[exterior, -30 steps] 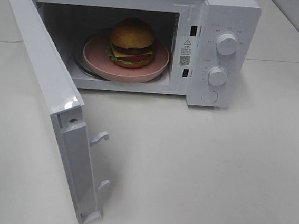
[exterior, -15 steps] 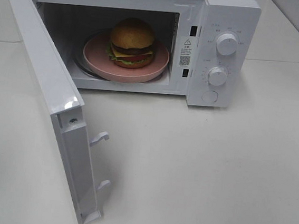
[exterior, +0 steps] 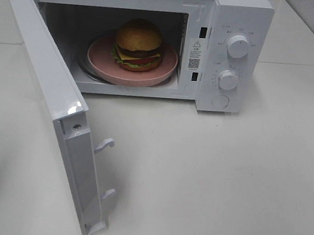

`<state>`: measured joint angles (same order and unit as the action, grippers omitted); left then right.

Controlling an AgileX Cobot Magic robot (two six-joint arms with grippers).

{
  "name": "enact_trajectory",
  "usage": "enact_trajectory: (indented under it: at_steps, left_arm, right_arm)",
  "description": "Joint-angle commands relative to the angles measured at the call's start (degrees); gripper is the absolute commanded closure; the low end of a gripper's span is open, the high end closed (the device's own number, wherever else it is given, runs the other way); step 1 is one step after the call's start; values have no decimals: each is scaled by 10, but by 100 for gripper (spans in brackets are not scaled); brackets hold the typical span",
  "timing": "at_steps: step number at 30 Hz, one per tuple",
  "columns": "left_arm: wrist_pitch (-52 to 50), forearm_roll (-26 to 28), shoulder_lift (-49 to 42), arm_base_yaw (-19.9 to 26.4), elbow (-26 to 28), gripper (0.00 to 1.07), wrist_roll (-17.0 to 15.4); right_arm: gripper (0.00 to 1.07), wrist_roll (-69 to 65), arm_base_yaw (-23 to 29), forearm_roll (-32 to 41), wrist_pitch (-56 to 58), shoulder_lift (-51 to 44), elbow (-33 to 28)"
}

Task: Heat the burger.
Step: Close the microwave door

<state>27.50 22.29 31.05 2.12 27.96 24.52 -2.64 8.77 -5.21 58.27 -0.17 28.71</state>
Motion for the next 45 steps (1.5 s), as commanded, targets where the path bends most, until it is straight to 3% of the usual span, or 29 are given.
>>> enact_trajectory:
  at_steps: [1, 3, 4, 5, 6, 8, 9, 10, 11, 12, 14, 27, 35, 45]
  left_arm:
    - [-32, 54, 52, -2, -2, 106, 50]
    - [-60, 150, 134, -2, -2, 106, 127]
    - [-60, 150, 134, -2, -2, 106, 127]
    - [-65, 170, 150, -2, -2, 106, 150]
    - [-74, 221, 187, -3, -2, 106, 203]
    - [-76, 234, 201, -3, -2, 106, 221]
    - [-80, 275, 231, -3, 0, 106, 273]
    - [-80, 275, 231, -3, 0, 106, 273]
    - [-80, 312, 256, -5, 5, 106, 308]
    - [-80, 312, 256, -5, 5, 106, 308]
    - [-83, 342, 295, -25, 15, 106, 347]
    - [-183, 349, 443, -163, 75, 106, 356]
    - [-185, 349, 524, -205, 141, 106, 356]
    - [-187, 353, 591, -221, 203, 106, 356]
  right_arm:
    - [53, 4, -2, -1, -10, -13, -2]
    - [53, 4, -2, -1, -10, -13, -2]
    - [53, 4, -2, -1, -10, -13, -2]
    - [53, 4, -2, -1, -10, -13, -2]
    - [53, 4, -2, -1, -10, -13, -2]
    - [53, 4, -2, -1, -10, -13, -2]
    - [53, 4, -2, -1, -10, -13, -2]
    - [53, 4, -2, -1, -10, -13, -2]
    - [53, 4, -2, -1, -10, -13, -2]
    - [53, 4, -2, -1, -10, -13, -2]
    - [53, 4, -2, -1, -10, -13, -2]
    - [53, 4, -2, -1, -10, -13, -2]
    - [53, 4, -2, -1, -10, -13, -2]
    - [53, 4, -2, -1, -10, -13, -2]
